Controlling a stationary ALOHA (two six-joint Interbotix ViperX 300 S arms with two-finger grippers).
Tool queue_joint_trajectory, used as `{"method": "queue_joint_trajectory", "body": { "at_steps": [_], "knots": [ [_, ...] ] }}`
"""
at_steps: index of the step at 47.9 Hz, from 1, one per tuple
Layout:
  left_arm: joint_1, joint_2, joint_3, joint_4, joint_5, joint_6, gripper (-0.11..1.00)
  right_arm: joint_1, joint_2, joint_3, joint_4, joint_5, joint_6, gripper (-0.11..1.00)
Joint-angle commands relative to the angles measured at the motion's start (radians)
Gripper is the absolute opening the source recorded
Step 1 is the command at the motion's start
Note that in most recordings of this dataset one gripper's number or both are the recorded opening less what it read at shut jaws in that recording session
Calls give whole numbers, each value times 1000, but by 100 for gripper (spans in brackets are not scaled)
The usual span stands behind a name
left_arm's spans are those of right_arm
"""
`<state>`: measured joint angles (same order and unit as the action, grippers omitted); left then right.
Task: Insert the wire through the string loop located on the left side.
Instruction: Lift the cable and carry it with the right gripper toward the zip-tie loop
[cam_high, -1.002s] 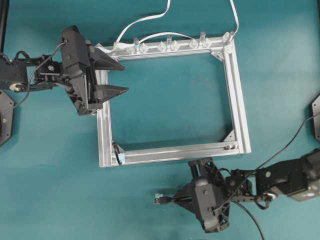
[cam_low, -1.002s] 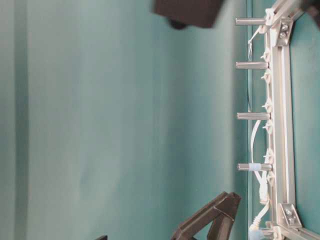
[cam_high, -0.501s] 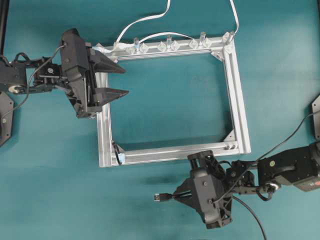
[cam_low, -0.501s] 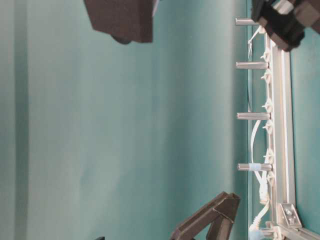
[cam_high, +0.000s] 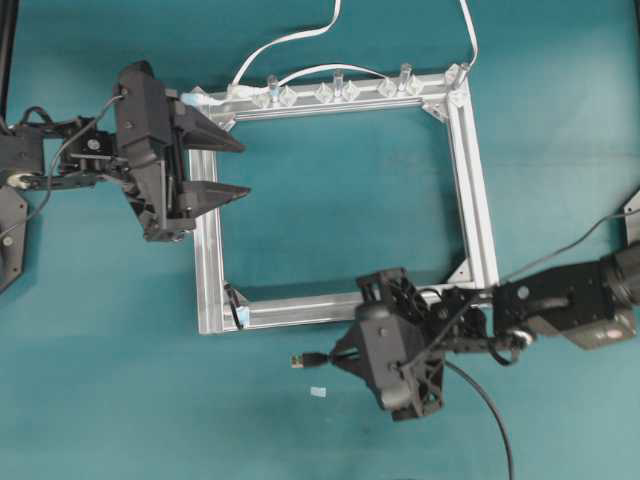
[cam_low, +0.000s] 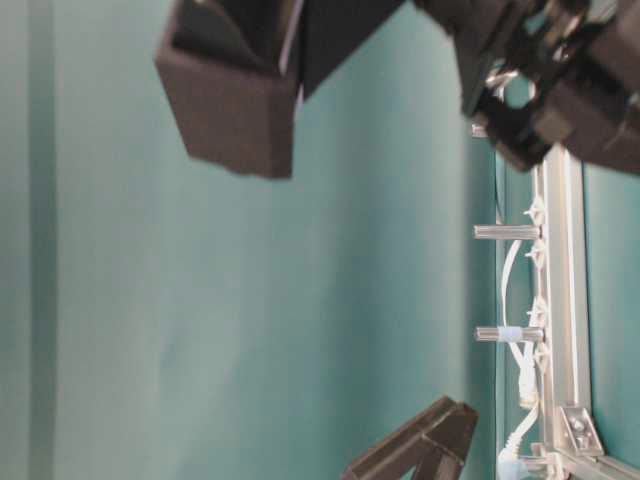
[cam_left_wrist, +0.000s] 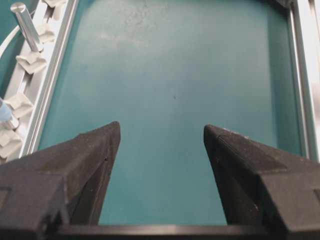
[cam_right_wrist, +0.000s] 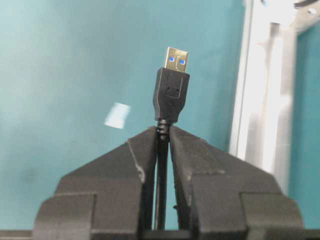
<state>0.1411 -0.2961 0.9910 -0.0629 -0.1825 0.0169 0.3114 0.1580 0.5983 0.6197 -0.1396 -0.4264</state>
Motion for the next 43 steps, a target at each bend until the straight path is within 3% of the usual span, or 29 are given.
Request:
{"method": "queue_joint_trajectory", "body": {
  "at_steps": [1, 16, 43],
  "knots": [
    [-6, -37, -2, 3, 11, 0, 69, -34, -37, -37, -48, 28, -2, 10],
    [-20, -117, 37, 3, 52, -2, 69, -112, -37, -66, -172, 110, -2, 10],
    [-32, -225, 86, 3, 120, -14, 69, -164, -37, -63, -224, 110, -2, 10]
  ]
}}
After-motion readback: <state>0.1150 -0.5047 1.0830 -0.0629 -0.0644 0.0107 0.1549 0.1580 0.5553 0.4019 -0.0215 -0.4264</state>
